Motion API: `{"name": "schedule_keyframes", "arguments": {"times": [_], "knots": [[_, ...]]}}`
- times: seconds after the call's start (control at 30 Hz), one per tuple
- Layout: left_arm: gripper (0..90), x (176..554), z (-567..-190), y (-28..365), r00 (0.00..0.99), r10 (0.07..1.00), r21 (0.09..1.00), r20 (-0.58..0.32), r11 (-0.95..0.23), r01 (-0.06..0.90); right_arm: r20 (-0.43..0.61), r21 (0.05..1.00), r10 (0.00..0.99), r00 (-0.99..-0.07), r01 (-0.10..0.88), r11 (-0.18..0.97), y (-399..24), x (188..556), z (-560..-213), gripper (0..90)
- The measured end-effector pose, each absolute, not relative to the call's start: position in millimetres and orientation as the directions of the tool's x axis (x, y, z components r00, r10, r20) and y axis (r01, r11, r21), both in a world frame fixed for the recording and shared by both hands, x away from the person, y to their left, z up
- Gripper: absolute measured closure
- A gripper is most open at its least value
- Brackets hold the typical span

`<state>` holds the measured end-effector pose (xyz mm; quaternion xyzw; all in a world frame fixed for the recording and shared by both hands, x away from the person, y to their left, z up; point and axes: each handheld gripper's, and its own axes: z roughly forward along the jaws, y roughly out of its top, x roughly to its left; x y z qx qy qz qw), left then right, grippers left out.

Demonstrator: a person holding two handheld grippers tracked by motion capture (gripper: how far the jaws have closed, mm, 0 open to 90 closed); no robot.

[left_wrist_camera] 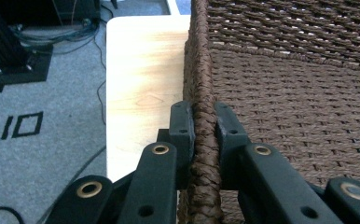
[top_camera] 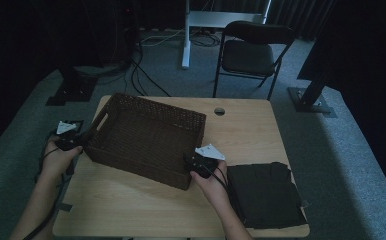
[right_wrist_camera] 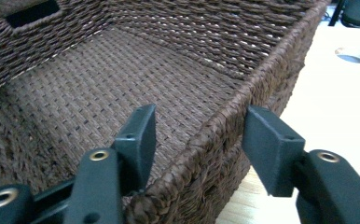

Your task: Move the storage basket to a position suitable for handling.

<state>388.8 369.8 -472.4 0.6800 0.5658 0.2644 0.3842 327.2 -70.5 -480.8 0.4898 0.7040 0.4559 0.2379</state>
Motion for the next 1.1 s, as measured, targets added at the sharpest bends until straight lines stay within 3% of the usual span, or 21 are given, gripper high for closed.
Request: {"name": "schedule_keyframes", "arguments": {"times": [0.53, 1.1], "knots": [[81.2, 371, -473, 345, 0.195, 0.976, 0.820, -0.095, -0.034, 0.572, 0.055, 0.866, 0.939, -0.340, 0.484, 0.124, -87, 334, -477, 61.0], [81.1, 344, -475, 308, 0.146, 0.979, 0.822, -0.141, 0.033, 0.568, 0.012, 0.855, 0.918, -0.396, 0.481, 0.196, -125, 341, -474, 63.1]]}}
